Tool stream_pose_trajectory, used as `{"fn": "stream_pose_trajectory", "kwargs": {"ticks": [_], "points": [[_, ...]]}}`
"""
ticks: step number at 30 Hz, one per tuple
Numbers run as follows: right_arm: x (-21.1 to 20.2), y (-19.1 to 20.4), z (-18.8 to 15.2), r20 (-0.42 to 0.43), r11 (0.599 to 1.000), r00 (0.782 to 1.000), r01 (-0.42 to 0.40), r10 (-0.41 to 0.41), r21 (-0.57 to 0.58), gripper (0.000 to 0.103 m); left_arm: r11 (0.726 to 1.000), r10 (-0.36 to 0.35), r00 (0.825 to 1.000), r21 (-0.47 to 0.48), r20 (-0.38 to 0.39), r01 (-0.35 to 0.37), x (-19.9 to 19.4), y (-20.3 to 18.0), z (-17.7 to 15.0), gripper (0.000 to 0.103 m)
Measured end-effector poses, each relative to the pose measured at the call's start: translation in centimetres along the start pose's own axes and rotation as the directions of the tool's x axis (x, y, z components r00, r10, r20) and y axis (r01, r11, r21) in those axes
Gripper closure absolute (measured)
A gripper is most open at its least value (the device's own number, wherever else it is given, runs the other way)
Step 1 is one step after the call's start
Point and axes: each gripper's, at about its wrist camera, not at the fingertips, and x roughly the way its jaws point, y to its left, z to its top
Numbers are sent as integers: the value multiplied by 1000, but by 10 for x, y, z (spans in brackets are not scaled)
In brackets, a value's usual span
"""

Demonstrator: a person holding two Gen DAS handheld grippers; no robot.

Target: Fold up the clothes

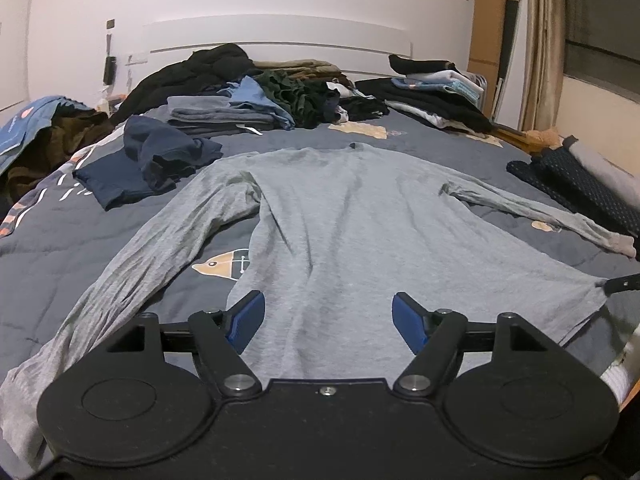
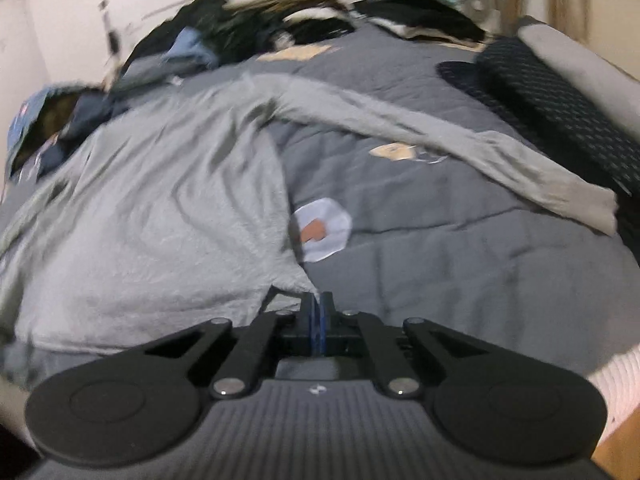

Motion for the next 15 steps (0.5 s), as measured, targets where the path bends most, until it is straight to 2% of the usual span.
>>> {"fn": "stream_pose_trajectory", "kwargs": {"ticks": [1,5,7,10,13,15], "points": [[0,-3,1,-3,1000,1000,21,-21,7,102,1000,4,1000,-5,-4,-4,0,1,0,33],[22,-3,-4,-127,997,989,66,-71,-39,100,1000,18,999,-4,-32,-18,5,2,1,32],[21,0,-5,-120,996,990,71,-76,-50,98,1000,27,999,0,-45,-27,7,2,2,31],[7,-3,-1,-51,1000,998,22,-23,-15,96,999,34,997,5,-67,-34,9,3,0,28],[9,-1,2,-42,1000,999,0,0,-18,84,998,53,993,28,-105,-51,15,1,-5,28],[20,2,2,-69,999,997,23,-25,-42,79,996,87,987,48,-135,-81,21,0,-9,28]]}}
